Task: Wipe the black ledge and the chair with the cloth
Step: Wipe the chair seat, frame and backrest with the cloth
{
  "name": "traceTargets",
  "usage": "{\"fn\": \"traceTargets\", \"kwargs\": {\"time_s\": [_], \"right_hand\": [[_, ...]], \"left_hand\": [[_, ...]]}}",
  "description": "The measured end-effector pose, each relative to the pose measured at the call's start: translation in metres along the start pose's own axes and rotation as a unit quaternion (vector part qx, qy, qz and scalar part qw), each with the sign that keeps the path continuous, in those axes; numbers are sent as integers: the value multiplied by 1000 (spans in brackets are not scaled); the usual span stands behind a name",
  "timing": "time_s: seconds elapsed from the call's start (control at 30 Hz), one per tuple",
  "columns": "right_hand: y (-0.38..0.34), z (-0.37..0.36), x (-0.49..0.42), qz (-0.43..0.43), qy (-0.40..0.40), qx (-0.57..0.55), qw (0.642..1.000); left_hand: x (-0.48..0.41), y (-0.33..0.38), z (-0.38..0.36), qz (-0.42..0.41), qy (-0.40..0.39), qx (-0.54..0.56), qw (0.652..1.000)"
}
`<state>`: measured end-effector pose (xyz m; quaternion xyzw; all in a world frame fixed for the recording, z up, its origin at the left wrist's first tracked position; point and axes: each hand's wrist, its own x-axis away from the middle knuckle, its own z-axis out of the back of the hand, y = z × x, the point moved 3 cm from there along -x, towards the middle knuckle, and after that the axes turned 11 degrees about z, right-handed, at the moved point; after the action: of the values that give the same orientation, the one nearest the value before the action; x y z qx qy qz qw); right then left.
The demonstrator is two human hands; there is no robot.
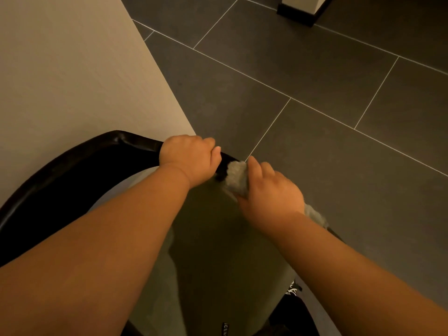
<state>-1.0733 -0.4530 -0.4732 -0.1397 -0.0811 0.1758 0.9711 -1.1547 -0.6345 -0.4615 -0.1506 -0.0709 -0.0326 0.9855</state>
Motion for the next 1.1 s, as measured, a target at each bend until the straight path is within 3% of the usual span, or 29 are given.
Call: {"fn": "traceTargets", "kwargs": {"time_s": [0.2, 0.4, 0.53, 0.7, 0.83, 0.97, 1.1], "right_hand": [[6, 6, 18, -32, -9, 21, 999], [3, 12, -5, 21, -11, -36, 999], [22, 15, 60, -24, 0, 18, 1000], [36, 15, 63, -39, -55, -2, 998], [37, 19, 34, -15, -65, -80, 995], [38, 17, 80, -39, -19, -7, 999], [49, 16, 110, -79, -30, 19, 996]], "left_hand": [[2, 0, -3, 6, 19, 0, 1000], [3, 5, -1, 21, 21, 12, 999], [18, 18, 2, 90, 33, 109, 989], [35, 77, 9, 17, 28, 195, 980], [34, 82, 5, 42, 52, 197, 978], [37, 83, 7, 23, 41, 178, 983], [37, 82, 9, 25, 26, 168, 985]]}}
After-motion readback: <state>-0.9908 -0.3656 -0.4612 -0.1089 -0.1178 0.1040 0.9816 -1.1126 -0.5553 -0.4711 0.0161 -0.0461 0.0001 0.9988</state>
